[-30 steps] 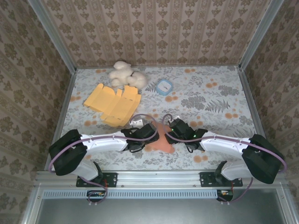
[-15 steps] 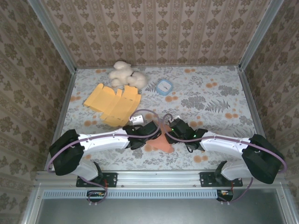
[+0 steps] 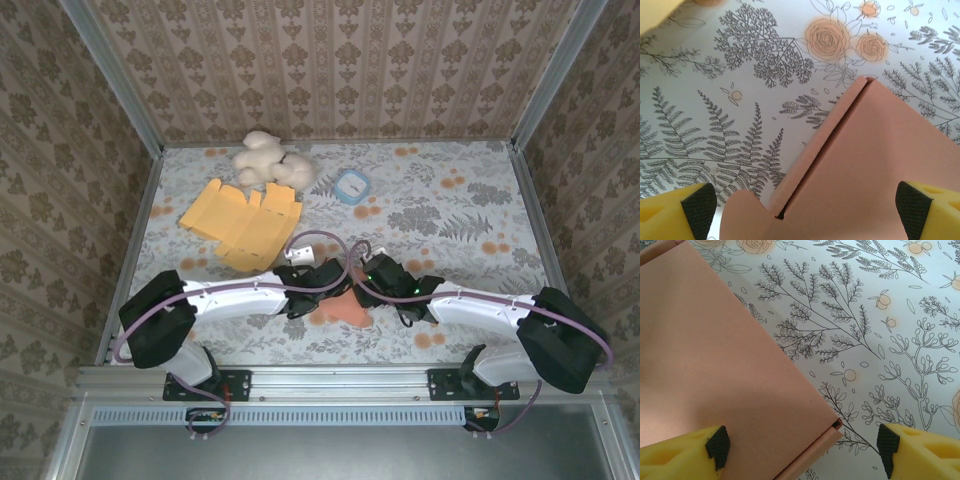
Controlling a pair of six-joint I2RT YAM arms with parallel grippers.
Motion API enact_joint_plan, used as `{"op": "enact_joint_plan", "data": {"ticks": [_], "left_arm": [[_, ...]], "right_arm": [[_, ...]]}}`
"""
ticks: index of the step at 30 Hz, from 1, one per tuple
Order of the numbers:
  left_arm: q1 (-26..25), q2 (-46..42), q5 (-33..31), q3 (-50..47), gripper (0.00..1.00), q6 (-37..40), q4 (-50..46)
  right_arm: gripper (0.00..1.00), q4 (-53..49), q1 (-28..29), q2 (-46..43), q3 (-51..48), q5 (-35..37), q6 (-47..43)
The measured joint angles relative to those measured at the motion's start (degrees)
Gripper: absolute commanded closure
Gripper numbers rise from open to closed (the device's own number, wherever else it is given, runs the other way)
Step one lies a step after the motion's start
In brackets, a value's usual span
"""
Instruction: Fold the paper box
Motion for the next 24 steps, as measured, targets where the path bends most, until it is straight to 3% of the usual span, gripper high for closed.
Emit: {"op": "enact_joint_plan", "data": {"ticks": [6,24], "left_arm": [[-0.09,1.4,3.32,0.07,0.1,-0.22,1.57],[-1.66,1.42,9.31,1.53,0.06,-5.11,-1.16]], "right_arm": [[0.19,0.24,0.0,0.5,0.0,0.02,0.5],[0.2,6.51,-0.22,5.57,1.01,3.08,4.74]]}}
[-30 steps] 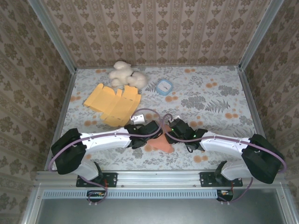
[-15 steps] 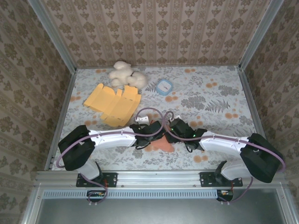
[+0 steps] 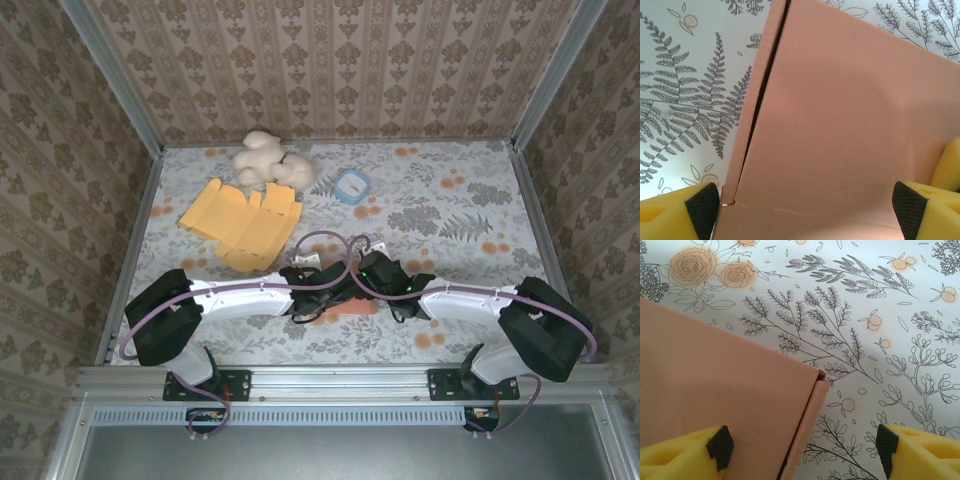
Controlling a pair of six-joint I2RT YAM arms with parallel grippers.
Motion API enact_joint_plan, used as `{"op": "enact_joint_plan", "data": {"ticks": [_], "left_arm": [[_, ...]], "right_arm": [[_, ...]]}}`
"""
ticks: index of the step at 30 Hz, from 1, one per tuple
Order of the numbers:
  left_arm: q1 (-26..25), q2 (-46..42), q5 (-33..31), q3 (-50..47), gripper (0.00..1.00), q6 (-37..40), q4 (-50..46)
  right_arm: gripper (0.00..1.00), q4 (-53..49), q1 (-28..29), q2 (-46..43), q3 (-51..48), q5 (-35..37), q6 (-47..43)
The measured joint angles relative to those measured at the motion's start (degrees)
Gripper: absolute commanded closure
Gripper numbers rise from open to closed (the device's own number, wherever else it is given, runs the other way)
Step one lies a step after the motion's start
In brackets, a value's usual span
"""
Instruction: Fold the paper box
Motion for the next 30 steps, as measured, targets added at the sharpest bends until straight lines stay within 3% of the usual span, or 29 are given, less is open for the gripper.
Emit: {"op": "enact_joint_plan", "data": {"ticks": [30], "left_arm": [[-2.86,-2.01,0.11,-0.79,0.01,-8.59,-3.56]], "right_arm": [[0.21,1.11,0.11,0.55,0.04,0.02,1.75]]}}
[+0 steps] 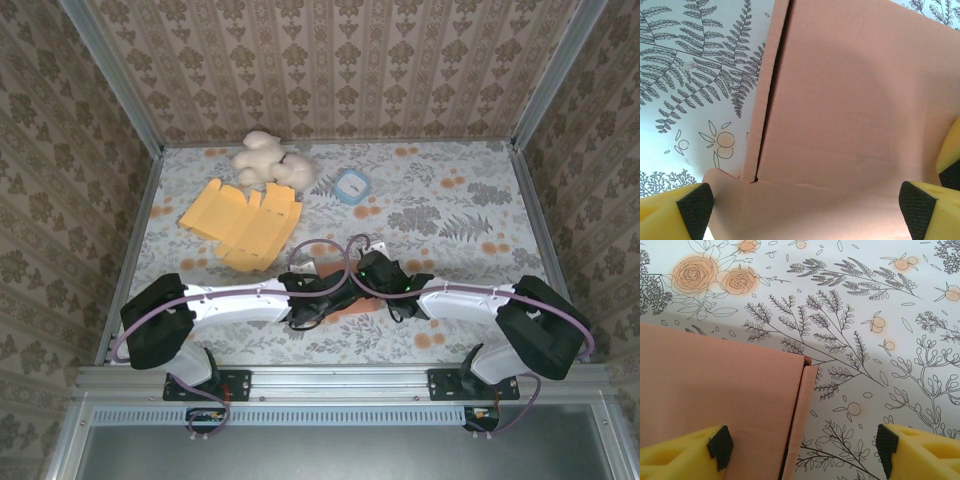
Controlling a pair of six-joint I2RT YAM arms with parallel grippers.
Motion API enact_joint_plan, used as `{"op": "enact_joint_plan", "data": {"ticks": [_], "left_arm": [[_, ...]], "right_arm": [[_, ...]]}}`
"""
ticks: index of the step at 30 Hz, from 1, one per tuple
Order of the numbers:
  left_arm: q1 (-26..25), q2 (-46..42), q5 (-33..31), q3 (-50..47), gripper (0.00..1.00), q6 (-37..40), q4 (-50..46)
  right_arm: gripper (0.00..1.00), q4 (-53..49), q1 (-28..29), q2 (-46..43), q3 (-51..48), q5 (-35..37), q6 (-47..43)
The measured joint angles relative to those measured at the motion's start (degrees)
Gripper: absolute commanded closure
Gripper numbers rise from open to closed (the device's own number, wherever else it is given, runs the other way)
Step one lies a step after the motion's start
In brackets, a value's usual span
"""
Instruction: Fold the paper box
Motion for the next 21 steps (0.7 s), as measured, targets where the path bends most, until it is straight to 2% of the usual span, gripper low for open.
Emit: {"op": "enact_joint_plan", "data": {"ticks": [9,21], "left_arm": [[-0.63,0.02,1.16,-1.25,0.0,-1.38,4.07],[-1.57,-0.48,1.33,-2.82,0.05,-5.33,5.99]], "right_arm": [[0.21,0.44,0.02,0.04,-0.26,-0.07,1.11],[0.21,2.27,0.28,0.15,-1.07,-0.07,2.34]]}}
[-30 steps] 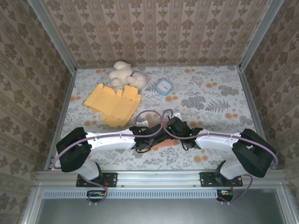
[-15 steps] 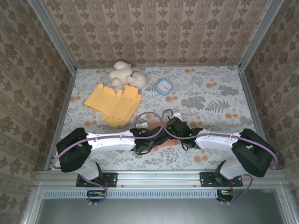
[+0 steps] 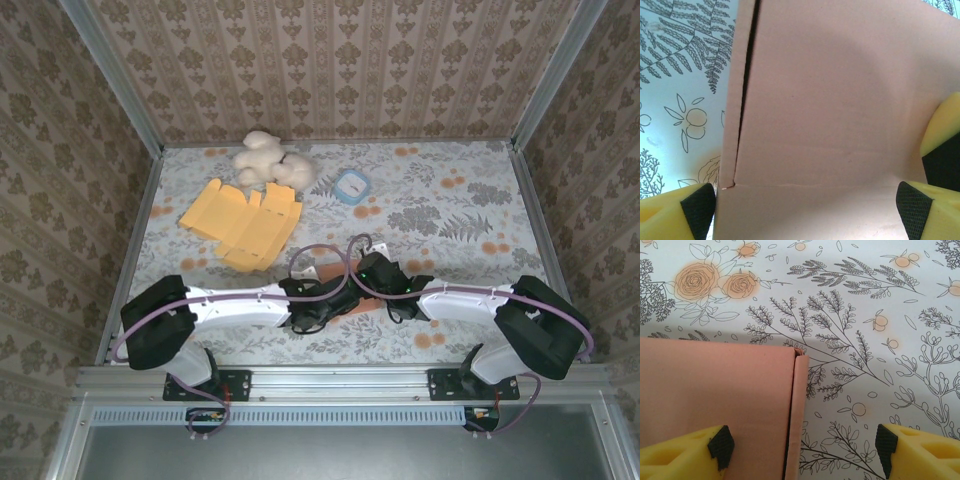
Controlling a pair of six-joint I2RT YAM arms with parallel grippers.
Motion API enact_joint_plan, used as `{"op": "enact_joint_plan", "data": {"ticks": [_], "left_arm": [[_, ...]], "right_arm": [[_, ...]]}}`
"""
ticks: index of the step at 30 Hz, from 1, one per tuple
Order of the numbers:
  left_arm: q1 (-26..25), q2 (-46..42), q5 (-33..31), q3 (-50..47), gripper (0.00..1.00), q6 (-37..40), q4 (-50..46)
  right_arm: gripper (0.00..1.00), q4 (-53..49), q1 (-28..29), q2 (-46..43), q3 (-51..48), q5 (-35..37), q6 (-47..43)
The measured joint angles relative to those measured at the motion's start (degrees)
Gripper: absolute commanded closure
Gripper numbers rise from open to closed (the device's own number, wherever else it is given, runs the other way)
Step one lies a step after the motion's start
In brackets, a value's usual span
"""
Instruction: Fold the paper box
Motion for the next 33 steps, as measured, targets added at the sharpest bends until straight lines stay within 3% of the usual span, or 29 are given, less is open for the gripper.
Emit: {"op": "enact_joint_plan", "data": {"ticks": [22,33], "left_arm": [[-2.91,-3.3,-2.71,0.09,0.03,-3.67,-1.44],[3.89,-4.28,-4.81,-2.25,0.03,1.86,1.92]], "right_arm": [[0.24,2.1,0.61,0.85,-0.52,-0.28,4.92],[0.3,3.34,2.62,-3.91,-5.05,-2.91,10.56]]}}
